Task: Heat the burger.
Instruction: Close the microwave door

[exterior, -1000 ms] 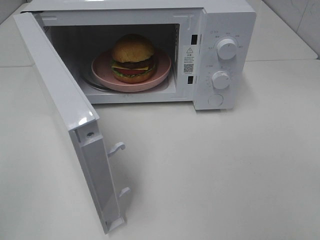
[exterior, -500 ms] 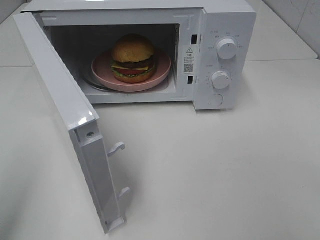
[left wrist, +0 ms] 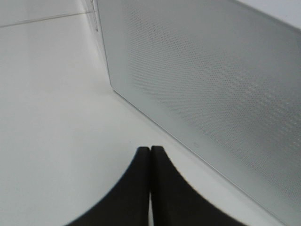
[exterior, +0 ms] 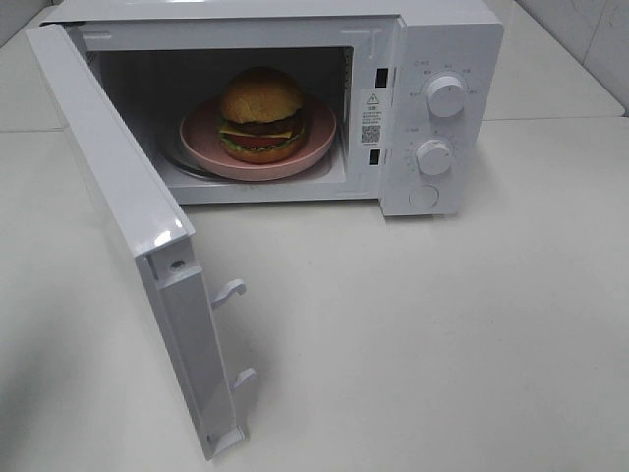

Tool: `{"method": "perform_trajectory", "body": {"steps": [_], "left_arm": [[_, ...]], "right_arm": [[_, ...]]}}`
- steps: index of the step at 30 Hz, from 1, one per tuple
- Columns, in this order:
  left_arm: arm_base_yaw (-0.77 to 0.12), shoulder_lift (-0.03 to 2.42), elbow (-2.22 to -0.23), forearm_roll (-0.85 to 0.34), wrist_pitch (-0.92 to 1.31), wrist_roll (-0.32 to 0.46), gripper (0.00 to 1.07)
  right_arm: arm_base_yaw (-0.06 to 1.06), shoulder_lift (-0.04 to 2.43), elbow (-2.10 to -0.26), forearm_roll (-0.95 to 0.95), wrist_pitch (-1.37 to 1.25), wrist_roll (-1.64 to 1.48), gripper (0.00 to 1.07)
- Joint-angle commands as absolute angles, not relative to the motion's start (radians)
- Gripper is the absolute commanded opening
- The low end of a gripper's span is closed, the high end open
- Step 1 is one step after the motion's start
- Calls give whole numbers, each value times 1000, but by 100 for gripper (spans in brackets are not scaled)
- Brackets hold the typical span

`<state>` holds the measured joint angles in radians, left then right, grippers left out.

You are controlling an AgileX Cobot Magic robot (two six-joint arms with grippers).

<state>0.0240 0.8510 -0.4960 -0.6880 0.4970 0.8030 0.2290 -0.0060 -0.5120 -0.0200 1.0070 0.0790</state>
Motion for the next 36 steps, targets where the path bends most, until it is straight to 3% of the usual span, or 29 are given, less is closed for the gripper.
{"method": "perform_trajectory", "body": {"steps": [1,10,19,29,36], "left_arm": [[28,894,-494,-741,455,864,0],[5,1040,-494,-854,392,916,0],[-174,1118,-495,-882,236,919,0],[-277,1198,-505,-890,69,915,0],[-325,1307,-589,-891,81,915,0]], "right_arm": [[224,-27,-509,-19,997,71,76],[224,-27,-509,-19,998,72,76],[224,-27,-509,-19,998,73,76],[224,-27,-509,-19,998,73,76],[224,-27,-509,-19,998,73,76]]}}
